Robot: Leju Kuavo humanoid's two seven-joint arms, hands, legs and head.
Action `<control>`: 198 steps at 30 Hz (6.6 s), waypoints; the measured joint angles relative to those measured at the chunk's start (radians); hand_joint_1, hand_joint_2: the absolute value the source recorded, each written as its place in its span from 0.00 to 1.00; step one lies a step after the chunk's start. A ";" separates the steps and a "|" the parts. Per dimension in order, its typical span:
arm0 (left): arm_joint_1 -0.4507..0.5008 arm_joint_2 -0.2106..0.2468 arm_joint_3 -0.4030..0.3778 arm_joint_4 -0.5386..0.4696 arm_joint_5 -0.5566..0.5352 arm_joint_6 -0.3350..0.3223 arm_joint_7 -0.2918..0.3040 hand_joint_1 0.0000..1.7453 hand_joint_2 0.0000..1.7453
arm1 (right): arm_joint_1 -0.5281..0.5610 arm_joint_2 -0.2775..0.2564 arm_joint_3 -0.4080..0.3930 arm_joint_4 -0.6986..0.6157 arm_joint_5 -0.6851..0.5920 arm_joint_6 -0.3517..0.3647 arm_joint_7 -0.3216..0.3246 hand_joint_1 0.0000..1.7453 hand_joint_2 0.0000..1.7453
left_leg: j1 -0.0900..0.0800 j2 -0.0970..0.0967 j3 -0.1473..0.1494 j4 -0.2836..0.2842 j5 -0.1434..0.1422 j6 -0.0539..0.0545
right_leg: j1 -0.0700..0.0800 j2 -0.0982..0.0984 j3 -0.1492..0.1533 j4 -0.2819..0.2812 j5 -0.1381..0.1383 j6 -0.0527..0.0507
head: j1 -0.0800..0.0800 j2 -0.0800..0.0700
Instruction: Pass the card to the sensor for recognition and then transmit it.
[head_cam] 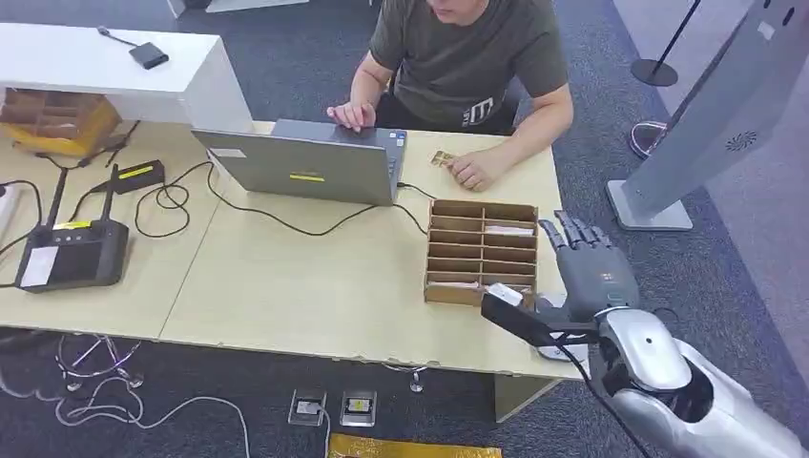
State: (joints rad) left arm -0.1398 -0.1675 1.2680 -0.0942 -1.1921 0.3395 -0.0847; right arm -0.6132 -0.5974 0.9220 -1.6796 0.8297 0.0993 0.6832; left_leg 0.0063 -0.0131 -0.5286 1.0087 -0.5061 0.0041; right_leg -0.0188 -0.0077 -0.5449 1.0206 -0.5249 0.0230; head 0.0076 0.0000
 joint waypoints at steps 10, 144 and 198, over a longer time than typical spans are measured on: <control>-0.001 0.000 0.000 0.000 -0.012 0.008 -0.003 0.00 0.00 | 0.007 0.001 0.043 0.030 -0.016 -0.071 0.000 0.00 1.00 | 0.000 0.000 -0.001 0.000 0.000 0.000 | 0.000 0.000 0.000 0.000 0.000 0.000 | 0.000 0.000; -0.001 0.008 0.000 0.000 -0.060 0.002 0.006 0.00 0.00 | -0.049 0.243 0.149 0.525 -0.133 -0.285 -0.163 1.00 1.00 | 0.000 0.000 -0.001 0.000 0.000 0.000 | 0.000 -0.001 0.000 0.001 0.000 -0.001 | 0.000 0.000; -0.001 0.010 0.001 0.000 -0.120 -0.013 0.006 0.00 0.00 | -0.172 0.243 0.021 0.388 0.084 -0.421 -0.077 1.00 1.00 | 0.000 0.000 0.000 0.000 0.001 0.000 | 0.000 0.000 0.000 0.001 0.002 -0.001 | 0.000 0.000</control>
State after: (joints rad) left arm -0.1405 -0.1579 1.2688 -0.0942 -1.3123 0.3262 -0.0790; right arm -0.7854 -0.3548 0.9426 -1.2913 0.9133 -0.3216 0.6065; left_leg 0.0065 -0.0133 -0.5288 1.0086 -0.5051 0.0041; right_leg -0.0185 -0.0078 -0.5448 1.0213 -0.5232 0.0220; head 0.0080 0.0000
